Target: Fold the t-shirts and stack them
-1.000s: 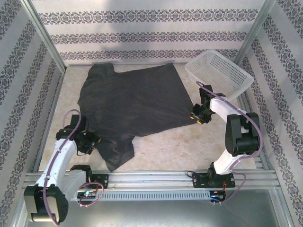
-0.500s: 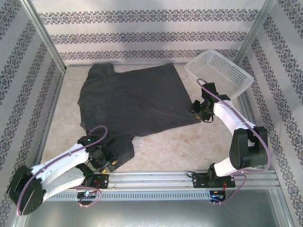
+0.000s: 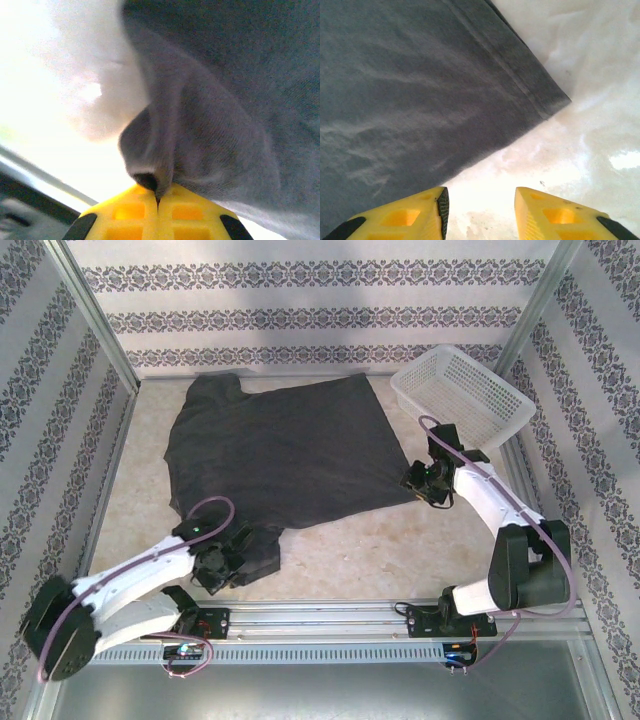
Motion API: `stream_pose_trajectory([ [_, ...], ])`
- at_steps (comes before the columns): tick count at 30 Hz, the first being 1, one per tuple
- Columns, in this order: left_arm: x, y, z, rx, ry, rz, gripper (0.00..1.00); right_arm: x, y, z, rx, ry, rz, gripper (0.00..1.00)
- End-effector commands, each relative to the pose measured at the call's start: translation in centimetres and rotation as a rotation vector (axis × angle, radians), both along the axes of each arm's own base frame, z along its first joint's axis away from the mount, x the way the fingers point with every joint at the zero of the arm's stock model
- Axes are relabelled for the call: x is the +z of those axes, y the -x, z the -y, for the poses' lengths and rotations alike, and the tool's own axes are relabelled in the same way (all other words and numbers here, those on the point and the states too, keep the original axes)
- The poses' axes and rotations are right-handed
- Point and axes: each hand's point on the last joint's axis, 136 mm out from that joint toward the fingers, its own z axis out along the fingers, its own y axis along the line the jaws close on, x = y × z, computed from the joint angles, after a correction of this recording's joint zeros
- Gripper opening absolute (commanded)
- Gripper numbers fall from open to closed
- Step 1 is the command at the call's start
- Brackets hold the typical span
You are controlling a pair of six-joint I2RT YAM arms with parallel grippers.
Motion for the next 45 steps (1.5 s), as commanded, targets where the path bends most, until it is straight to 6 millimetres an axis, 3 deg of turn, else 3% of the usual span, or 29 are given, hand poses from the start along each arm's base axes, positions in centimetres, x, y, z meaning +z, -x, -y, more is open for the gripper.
stream_pose_trajectory([
  [1,2.7,3.0,-6.3,0.101,-0.226,0.001,0.00,-0.7,1.5,1.5,-0.100,0.042,-0.029,0.41],
  [4,4.2,4.3,-8.3,0.178,-0.254,0.041,0.00,-1.6,2.7,2.5,-0.196,0.051,-0.047,0.43],
  [7,5.0,4.4,-8.9,0.229,-0.253,0.073,0.00,-2.3,2.6,2.4,-0.237,0.021,-0.041,0.43],
  [16,5.4,2.3,-7.4,0.228,-0.218,0.126,0.00,-4.5,0.9,1.4,-0.251,-0.032,-0.096,0.43],
  [21,5.6,2.0,-7.4,0.230,-0.218,0.140,0.00,-5.5,1.7,0.8,-0.276,-0.039,-0.133,0.42],
  [26,5.6,1.8,-7.3,0.233,-0.214,0.147,0.00,-6.6,1.2,0.6,-0.282,-0.042,-0.156,0.41],
  [33,5.7,1.9,-7.4,0.237,-0.210,0.149,0.00,-7.0,0.9,-0.1,-0.281,-0.043,-0.193,0.27],
  [36,5.7,1.9,-7.4,0.244,-0.210,0.150,0.00,-7.0,1.8,0.5,-0.300,-0.007,-0.214,0.02],
  [37,5.7,1.9,-7.4,0.245,-0.210,0.152,0.00,-6.7,2.2,1.0,-0.311,0.013,-0.212,0.00],
  [39,5.7,1.8,-7.3,0.246,-0.204,0.155,0.00,-5.8,3.2,2.3,-0.334,0.057,-0.202,0.00],
  [42,5.4,1.9,-6.9,0.245,-0.180,0.144,0.00,-4.0,6.4,4.0,-0.344,0.134,-0.204,0.00],
  [45,5.0,2.0,-6.6,0.253,-0.162,0.136,0.00,-3.2,9.0,4.2,-0.343,0.153,-0.172,0.00],
])
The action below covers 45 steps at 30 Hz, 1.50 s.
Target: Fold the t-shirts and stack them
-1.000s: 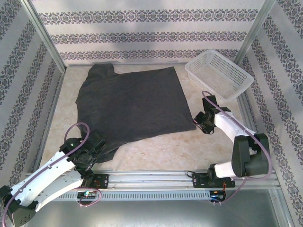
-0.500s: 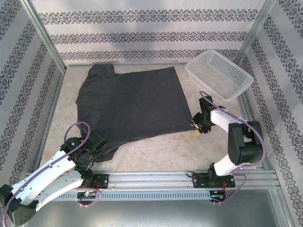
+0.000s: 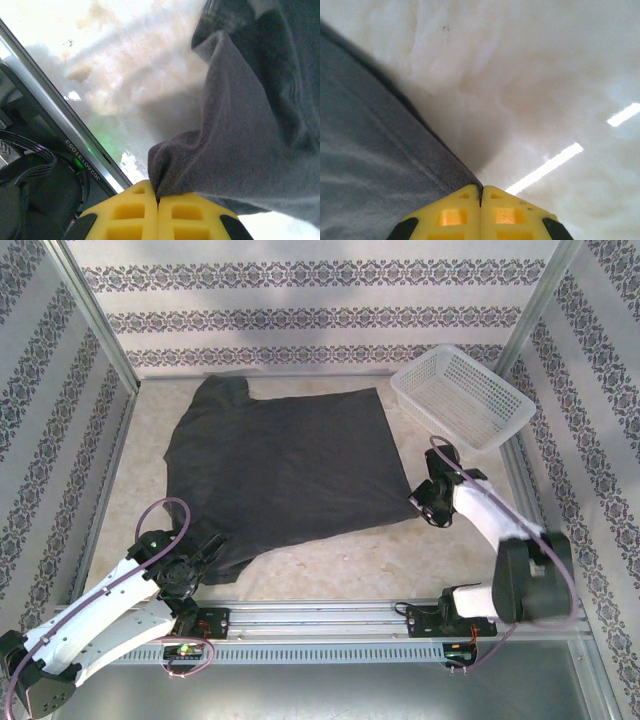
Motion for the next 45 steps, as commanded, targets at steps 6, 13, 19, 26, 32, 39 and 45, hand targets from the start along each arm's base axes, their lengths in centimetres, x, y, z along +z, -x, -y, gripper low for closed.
stream_pose_trajectory([
  [6,0.1,-0.6,0.5,0.015,0.012,0.016,0.00,-1.6,4.9,0.3,0.006,0.041,-0.115,0.00],
  [13,4.4,-4.4,0.4,-0.008,-0.055,0.170,0.00,1.6,1.5,-0.5,0.044,0.030,-0.026,0.00],
  [19,8.4,-9.9,0.9,-0.053,-0.056,0.301,0.00,4.3,-2.4,-1.3,0.053,0.012,0.051,0.00],
  [26,10.0,-16.8,-0.4,-0.024,0.018,0.397,0.00,5.7,-7.6,-1.7,0.022,-0.006,0.096,0.00],
  [32,10.7,-21.7,-1.3,-0.072,0.002,0.426,0.00,5.7,-11.2,-1.6,-0.007,-0.001,0.103,0.00],
  [39,10.5,-24.7,-2.8,-0.090,-0.032,0.424,0.00,5.0,-14.4,-1.8,-0.008,0.008,0.098,0.00],
  [45,10.4,-27.3,-3.4,-0.112,-0.042,0.440,0.00,4.5,-16.2,-1.8,-0.016,0.009,0.090,0.00],
])
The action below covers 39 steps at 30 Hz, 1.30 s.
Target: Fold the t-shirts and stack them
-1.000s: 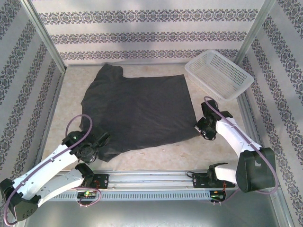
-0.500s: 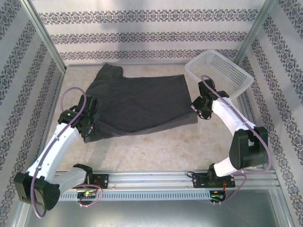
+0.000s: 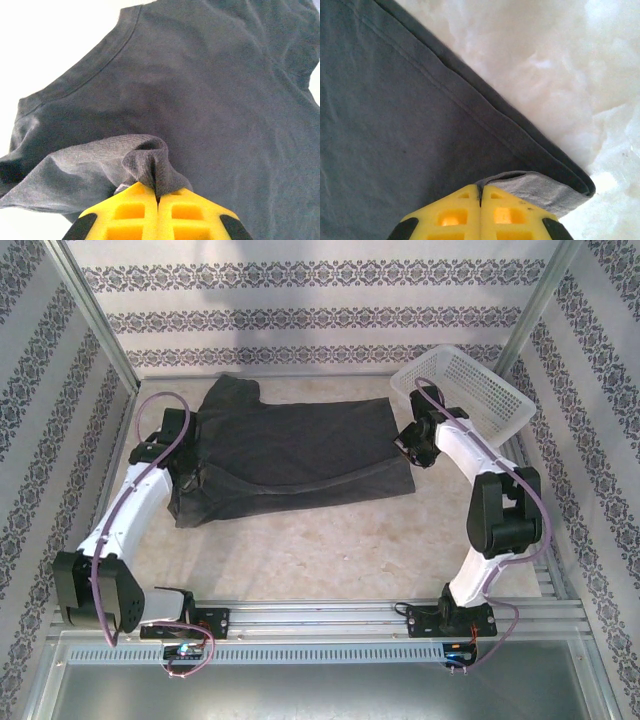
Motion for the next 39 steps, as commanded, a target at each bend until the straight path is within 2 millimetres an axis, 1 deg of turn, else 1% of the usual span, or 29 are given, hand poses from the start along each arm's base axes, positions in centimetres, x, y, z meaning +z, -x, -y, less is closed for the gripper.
stream_pose_trajectory([
  [1,1.7,-2.6,-0.6,-0.034,-0.025,0.076,0.00,0.2,-1.2,0.6,-0.028,0.017,0.008,0.00],
  [4,1.4,-3.5,-1.0,-0.031,-0.022,0.071,0.00,0.0,-1.7,0.8,-0.042,0.022,0.004,0.00],
  [12,0.2,-4.9,-2.5,-0.018,-0.020,0.048,0.00,-0.3,-3.5,0.8,-0.044,0.027,0.001,0.00],
  [15,-0.6,-6.2,-2.5,-0.051,-0.008,0.047,0.00,-0.8,-4.1,0.8,-0.045,0.026,-0.006,0.00],
  [17,-1.1,-7.3,-2.5,-0.086,-0.003,0.045,0.01,-1.1,-5.0,0.3,-0.023,-0.003,0.001,0.00],
  [18,-1.3,-7.6,-2.7,-0.094,-0.002,0.034,0.05,-1.2,-5.3,0.0,-0.006,-0.021,-0.004,0.00],
  [19,-1.4,-7.7,-3.0,-0.098,-0.007,0.019,0.17,-1.3,-5.5,-0.1,0.010,-0.026,-0.023,0.11],
  [20,-1.5,-7.6,-3.3,-0.097,-0.006,0.003,0.33,-1.2,-5.7,-0.1,0.029,-0.030,-0.023,0.26],
  [21,-1.5,-7.4,-3.5,-0.092,-0.008,-0.012,0.51,-0.9,-5.6,-0.1,0.040,-0.028,-0.024,0.35],
  [22,-1.5,-6.8,-3.8,-0.081,-0.016,-0.037,0.63,-0.5,-5.3,0.0,0.046,-0.027,-0.019,0.42],
  [23,-1.4,-6.2,-4.0,-0.074,-0.025,-0.054,0.69,-0.1,-4.9,0.2,0.049,-0.024,-0.010,0.46],
  [24,-1.4,-5.3,-4.1,-0.064,-0.030,-0.074,0.71,0.2,-4.4,0.5,0.051,-0.023,-0.007,0.48],
  [25,-1.5,-4.0,-4.2,-0.048,-0.030,-0.099,0.71,0.5,-3.6,0.7,0.053,-0.022,-0.003,0.48],
  [28,-3.2,0.9,-4.1,0.026,-0.002,-0.160,0.67,-0.3,-0.5,1.0,0.061,-0.028,-0.025,0.48],
  [29,-4.1,2.7,-3.9,0.047,0.016,-0.180,0.66,-0.7,0.6,0.9,0.064,-0.038,-0.033,0.48],
  [31,-5.8,5.4,-3.4,0.074,0.054,-0.204,0.66,-1.7,2.4,1.0,0.070,-0.045,-0.053,0.48],
  [32,-6.6,6.4,-3.2,0.084,0.072,-0.205,0.66,-2.2,3.2,1.0,0.077,-0.046,-0.058,0.48],
  [35,-8.8,8.2,-3.6,0.157,0.154,-0.196,0.65,-3.5,4.5,1.0,0.100,-0.057,-0.076,0.48],
  [37,-9.7,8.4,-4.2,0.199,0.201,-0.182,0.64,-4.3,4.7,1.0,0.111,-0.073,-0.087,0.48],
  [39,-9.9,7.8,-4.8,0.212,0.205,-0.156,0.62,-5.1,5.0,1.0,0.117,-0.083,-0.108,0.49],
])
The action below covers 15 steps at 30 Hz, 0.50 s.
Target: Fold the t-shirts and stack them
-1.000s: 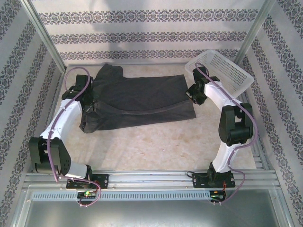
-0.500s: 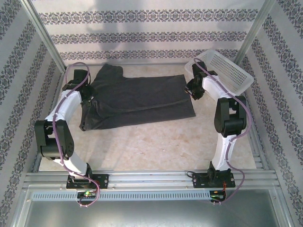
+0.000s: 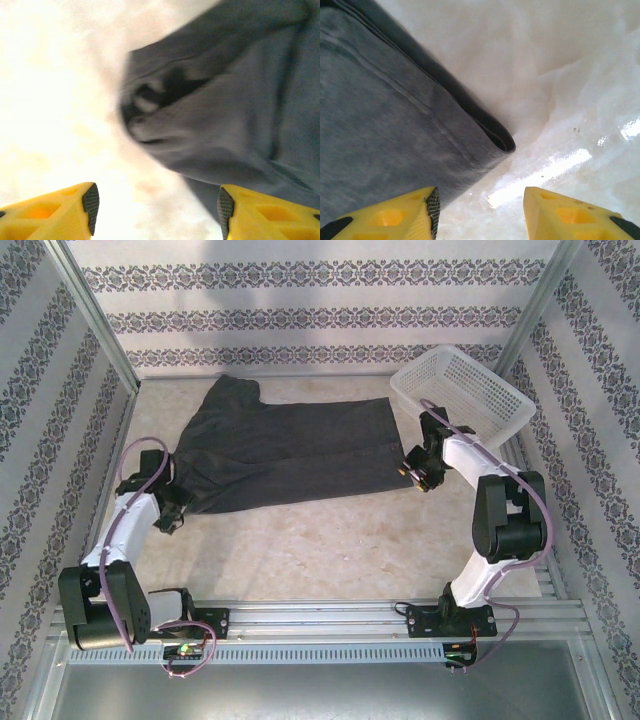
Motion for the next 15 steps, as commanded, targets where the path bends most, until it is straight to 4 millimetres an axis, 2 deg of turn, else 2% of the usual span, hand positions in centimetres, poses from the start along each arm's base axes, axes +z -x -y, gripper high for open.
stream_pose_trajectory([
  [1,0.5,-2.1,-0.7,0.056,0.036,0.100,0.60,-0.9,-0.4,-0.1,0.034,-0.027,0.012,0.48],
  [7,-0.9,-2.1,-1.2,0.073,0.041,0.033,0.50,-3.0,-0.1,0.2,0.006,-0.042,-0.038,0.47],
  [15,-1.2,-2.1,-2.0,0.067,0.014,0.032,0.34,-3.4,-0.8,0.2,-0.002,-0.041,-0.050,0.45],
])
